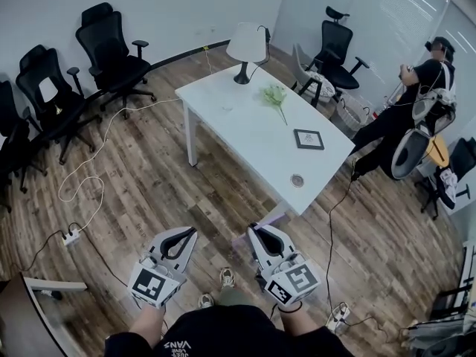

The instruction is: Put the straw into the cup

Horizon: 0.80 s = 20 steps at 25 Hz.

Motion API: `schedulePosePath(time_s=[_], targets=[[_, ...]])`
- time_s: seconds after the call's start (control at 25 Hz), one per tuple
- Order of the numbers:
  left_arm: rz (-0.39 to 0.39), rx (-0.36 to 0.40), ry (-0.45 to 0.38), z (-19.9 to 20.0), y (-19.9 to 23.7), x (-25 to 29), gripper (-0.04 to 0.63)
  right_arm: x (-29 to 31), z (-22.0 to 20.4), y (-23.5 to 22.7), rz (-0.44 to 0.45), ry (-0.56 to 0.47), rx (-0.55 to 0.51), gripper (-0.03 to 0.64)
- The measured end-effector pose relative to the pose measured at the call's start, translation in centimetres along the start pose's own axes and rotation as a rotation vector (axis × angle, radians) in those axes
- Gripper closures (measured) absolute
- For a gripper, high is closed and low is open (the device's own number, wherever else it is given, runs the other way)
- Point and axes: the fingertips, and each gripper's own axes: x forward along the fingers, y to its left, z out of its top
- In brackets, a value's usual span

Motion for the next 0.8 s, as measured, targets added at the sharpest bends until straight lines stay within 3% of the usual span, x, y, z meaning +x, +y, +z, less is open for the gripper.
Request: schedulePosePath(time_s=[0.8], targets=[[0.079, 0.009, 0.002, 0.6, 3.8, 9.6, 0.578, 6.1, 1.5, -9.3, 0.098, 0.009, -0.010, 0.578]])
